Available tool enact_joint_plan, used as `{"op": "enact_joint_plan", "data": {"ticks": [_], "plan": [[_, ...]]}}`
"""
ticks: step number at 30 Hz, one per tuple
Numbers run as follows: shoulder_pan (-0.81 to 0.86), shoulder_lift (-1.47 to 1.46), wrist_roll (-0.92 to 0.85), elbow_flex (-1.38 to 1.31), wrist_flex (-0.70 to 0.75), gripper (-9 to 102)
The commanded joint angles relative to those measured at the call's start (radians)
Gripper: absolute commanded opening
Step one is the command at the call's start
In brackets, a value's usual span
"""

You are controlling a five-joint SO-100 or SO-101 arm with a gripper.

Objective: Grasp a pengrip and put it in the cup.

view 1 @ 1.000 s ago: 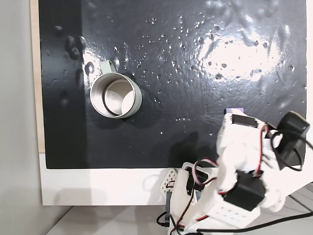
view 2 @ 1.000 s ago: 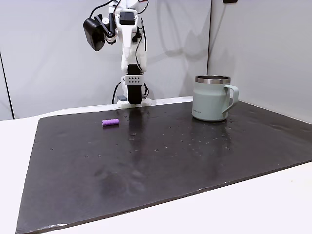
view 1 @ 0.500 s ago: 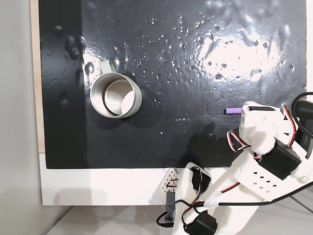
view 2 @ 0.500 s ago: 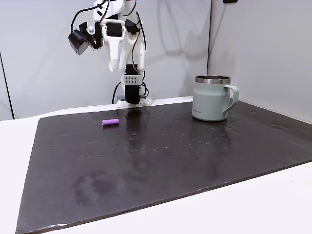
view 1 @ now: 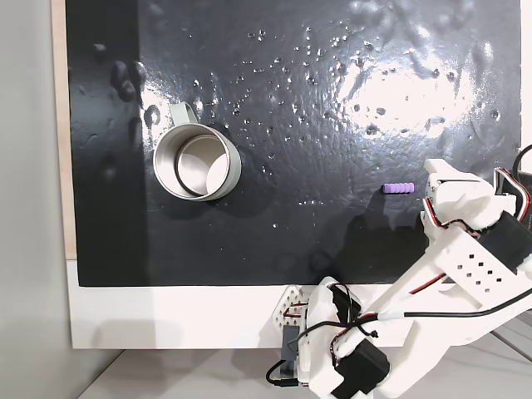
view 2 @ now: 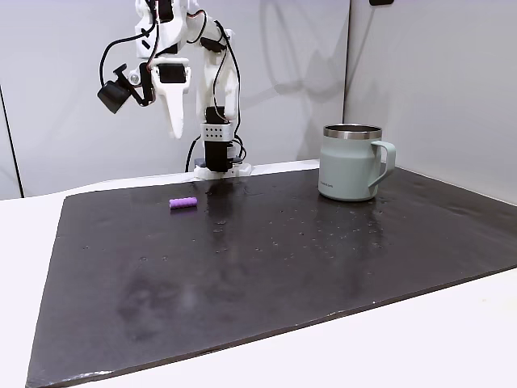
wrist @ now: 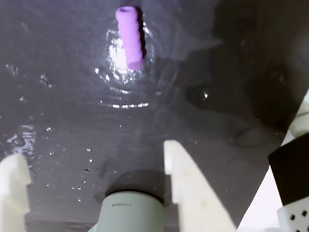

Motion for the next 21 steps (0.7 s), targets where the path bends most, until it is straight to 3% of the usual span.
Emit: {"op": "enact_joint_plan", "data": {"ticks": [1,21], "plan": [[0.009,-0.003,-0.02,0.017,-0.064,28],[0.009,-0.229,-0.032,0.16,-0.267,26]]}}
